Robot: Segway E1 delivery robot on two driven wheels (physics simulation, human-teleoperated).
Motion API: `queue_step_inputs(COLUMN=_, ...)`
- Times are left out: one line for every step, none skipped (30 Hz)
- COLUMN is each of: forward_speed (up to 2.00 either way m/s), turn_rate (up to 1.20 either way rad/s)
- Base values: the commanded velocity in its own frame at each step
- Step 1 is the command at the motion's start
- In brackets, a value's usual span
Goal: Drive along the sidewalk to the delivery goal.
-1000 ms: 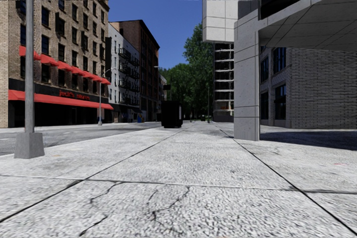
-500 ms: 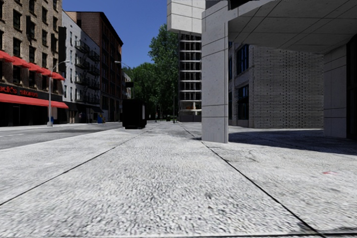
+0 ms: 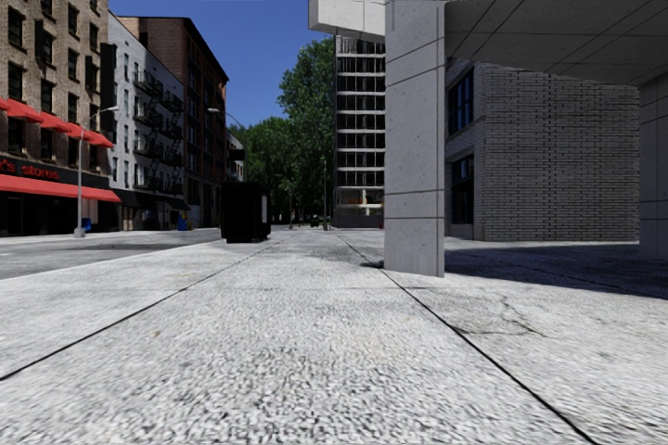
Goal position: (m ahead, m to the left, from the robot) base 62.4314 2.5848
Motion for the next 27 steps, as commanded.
queue_step_inputs(forward_speed=2.0, turn_rate=0.42)
queue_step_inputs(forward_speed=2.0, turn_rate=0.5)
queue_step_inputs(forward_speed=2.0, turn_rate=0.52)
queue_step_inputs(forward_speed=2.0, turn_rate=0.51)
queue_step_inputs(forward_speed=2.0, turn_rate=0.51)
queue_step_inputs(forward_speed=2.0, turn_rate=0.07)
queue_step_inputs(forward_speed=2.0, turn_rate=0.0)
queue_step_inputs(forward_speed=2.0, turn_rate=0.0)
queue_step_inputs(forward_speed=2.0, turn_rate=0.0)
queue_step_inputs(forward_speed=2.0, turn_rate=0.0)
queue_step_inputs(forward_speed=2.0, turn_rate=0.0)
queue_step_inputs(forward_speed=2.0, turn_rate=0.0)
queue_step_inputs(forward_speed=2.0, turn_rate=0.0)
queue_step_inputs(forward_speed=2.0, turn_rate=0.0)
queue_step_inputs(forward_speed=2.0, turn_rate=0.0)
queue_step_inputs(forward_speed=2.0, turn_rate=0.0)
queue_step_inputs(forward_speed=2.0, turn_rate=0.0)
queue_step_inputs(forward_speed=2.0, turn_rate=0.0)
queue_step_inputs(forward_speed=2.0, turn_rate=0.0)
queue_step_inputs(forward_speed=2.0, turn_rate=0.0)
queue_step_inputs(forward_speed=2.0, turn_rate=0.0)
queue_step_inputs(forward_speed=2.0, turn_rate=0.0)
queue_step_inputs(forward_speed=2.0, turn_rate=0.0)
queue_step_inputs(forward_speed=2.0, turn_rate=0.0)
queue_step_inputs(forward_speed=2.0, turn_rate=0.0)
queue_step_inputs(forward_speed=2.0, turn_rate=0.0)
queue_step_inputs(forward_speed=2.0, turn_rate=0.0)
